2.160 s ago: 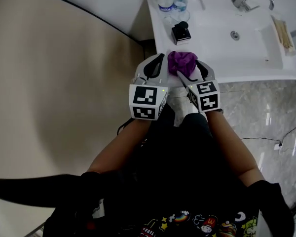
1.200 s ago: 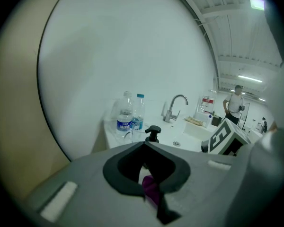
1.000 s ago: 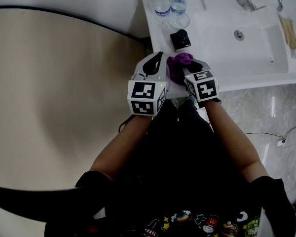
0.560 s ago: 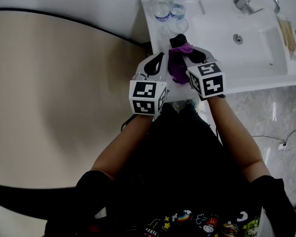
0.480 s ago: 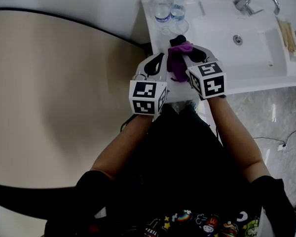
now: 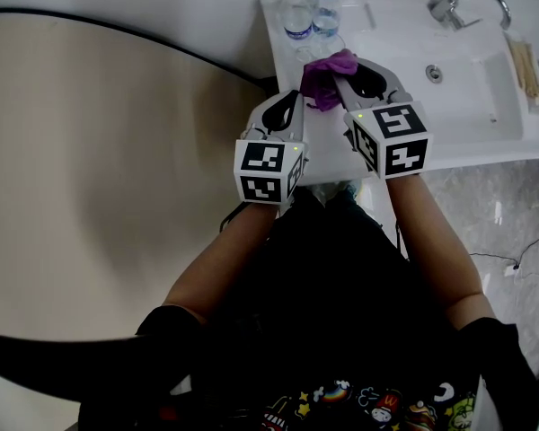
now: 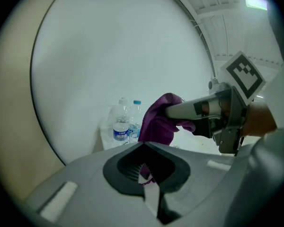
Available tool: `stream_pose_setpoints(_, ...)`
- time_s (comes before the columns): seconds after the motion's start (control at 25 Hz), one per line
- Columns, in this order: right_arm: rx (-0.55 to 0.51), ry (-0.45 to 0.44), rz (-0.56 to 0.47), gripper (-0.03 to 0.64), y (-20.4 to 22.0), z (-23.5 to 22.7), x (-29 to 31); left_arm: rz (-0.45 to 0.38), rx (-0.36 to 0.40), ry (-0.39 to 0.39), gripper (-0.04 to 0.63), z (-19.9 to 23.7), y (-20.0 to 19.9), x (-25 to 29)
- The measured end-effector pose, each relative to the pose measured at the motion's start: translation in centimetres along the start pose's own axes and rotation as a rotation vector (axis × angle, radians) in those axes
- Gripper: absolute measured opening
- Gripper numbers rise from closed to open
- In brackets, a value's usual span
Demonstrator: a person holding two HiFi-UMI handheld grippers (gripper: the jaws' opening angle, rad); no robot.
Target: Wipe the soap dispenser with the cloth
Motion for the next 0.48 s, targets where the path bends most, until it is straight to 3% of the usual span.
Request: stream_pose_setpoints(0.48,0.015,-0.018,0.154,0.086,5.3,0.1,4.0,0.019,-0.018,-0.012,0.000,0.2,1.0,-0.5)
Point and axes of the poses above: the fingertips, and each gripper's own axes: x forward along the fingers, z to its left, y out of its underside, the point moved 10 cm from there along -x, backward along the fingers, and after that the axes turned 14 degrees about z, right-handed, at the moved point
